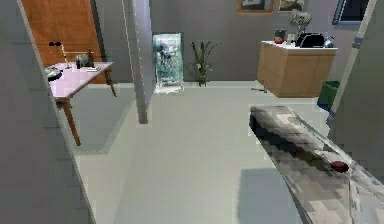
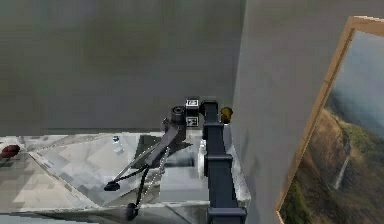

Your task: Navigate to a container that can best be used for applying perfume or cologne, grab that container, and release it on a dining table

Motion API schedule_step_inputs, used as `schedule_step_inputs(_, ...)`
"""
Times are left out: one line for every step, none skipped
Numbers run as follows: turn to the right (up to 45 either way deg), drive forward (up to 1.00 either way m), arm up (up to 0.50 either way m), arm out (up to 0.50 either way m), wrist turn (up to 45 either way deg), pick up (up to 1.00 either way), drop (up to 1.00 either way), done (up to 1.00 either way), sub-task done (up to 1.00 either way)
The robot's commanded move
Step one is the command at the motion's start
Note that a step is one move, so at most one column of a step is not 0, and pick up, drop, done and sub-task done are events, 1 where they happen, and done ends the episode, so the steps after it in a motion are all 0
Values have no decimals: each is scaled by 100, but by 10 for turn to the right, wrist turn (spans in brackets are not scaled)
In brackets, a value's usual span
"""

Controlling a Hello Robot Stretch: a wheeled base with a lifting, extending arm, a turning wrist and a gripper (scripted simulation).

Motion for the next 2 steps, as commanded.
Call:
schedule_step_inputs(0, 0, 0, 0, 450, 0, 0, 0, 0)
schedule_step_inputs(0, 0, 0, 0, 450, 0, 0, 0, 0)
